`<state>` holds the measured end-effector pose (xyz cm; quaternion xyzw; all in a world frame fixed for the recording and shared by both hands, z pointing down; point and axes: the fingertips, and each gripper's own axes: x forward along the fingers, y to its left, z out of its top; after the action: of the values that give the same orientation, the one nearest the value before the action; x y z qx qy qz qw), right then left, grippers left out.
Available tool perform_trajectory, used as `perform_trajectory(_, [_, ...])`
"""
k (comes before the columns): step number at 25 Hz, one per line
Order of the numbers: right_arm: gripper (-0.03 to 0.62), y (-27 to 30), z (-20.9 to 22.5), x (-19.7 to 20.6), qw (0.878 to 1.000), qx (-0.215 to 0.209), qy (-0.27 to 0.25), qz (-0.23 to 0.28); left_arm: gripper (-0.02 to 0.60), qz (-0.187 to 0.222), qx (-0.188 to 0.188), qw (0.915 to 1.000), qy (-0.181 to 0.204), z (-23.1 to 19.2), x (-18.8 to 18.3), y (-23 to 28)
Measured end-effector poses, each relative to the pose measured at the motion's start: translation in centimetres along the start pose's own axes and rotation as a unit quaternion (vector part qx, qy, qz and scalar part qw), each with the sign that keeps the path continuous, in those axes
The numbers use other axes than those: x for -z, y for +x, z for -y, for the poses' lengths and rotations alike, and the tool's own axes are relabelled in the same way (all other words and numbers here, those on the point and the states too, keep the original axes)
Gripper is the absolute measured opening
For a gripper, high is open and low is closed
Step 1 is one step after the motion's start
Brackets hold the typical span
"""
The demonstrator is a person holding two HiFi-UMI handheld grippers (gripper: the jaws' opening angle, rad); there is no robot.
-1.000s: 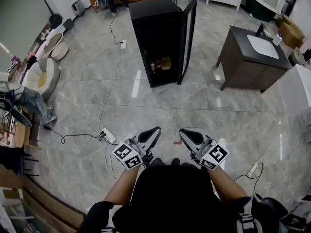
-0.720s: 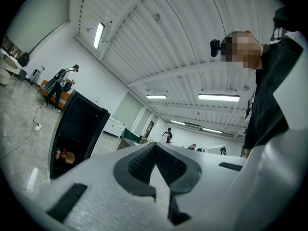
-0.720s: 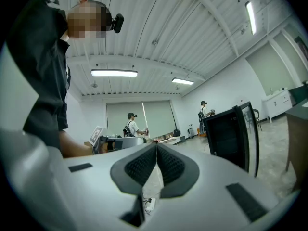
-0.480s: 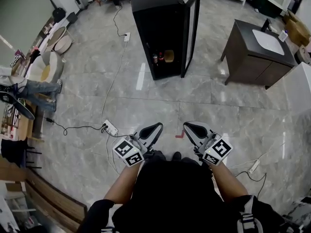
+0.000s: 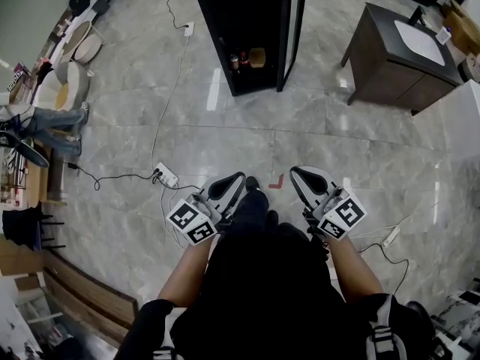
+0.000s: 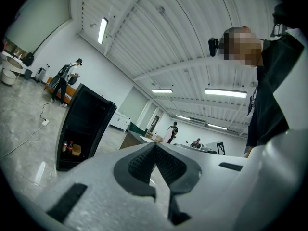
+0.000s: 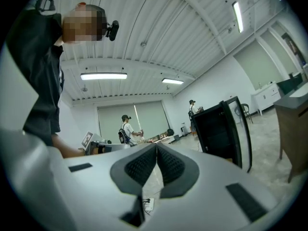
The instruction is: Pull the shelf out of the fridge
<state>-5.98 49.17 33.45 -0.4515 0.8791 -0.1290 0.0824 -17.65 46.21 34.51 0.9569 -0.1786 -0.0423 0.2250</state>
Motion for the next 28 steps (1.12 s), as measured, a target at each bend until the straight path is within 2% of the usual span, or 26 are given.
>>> perform_trajectory(7, [0.026,1.4,2.7,0.2,1.000,0.015,0.009,-0.012,0.014,0.005,0.005,0.9998,-0.016,-3.0,-0.5,2.3])
perform_trajectory(12, [0.026,4.5,5.4,-0.4,1.000,0.016,0.010,-0.025,0.014,0.008,0.009,0.9995,-0.029,-6.5,-1.6,4.6])
perform_trajectory(20, [0.026,11.8,9.9,-2.8,0.999,-0.001,0.001,-0.041,0.014,0.033,-0.004,0.9988,-0.035,-14.0,-6.2,7.5])
perform_trajectory(24, [0.026,15.3,11.1,-4.1,0.999,-0.001,-0.008,-0.040,0.014,0.032,0.011,0.9979,-0.055,-16.4,-7.1,8.7])
perform_trajectory(28, [0.026,16.9,13.5,-5.5,0.999,0.019,-0.005,-0.031,0.014,0.026,0.034,0.9972,-0.062,-17.7,-7.5,11.1])
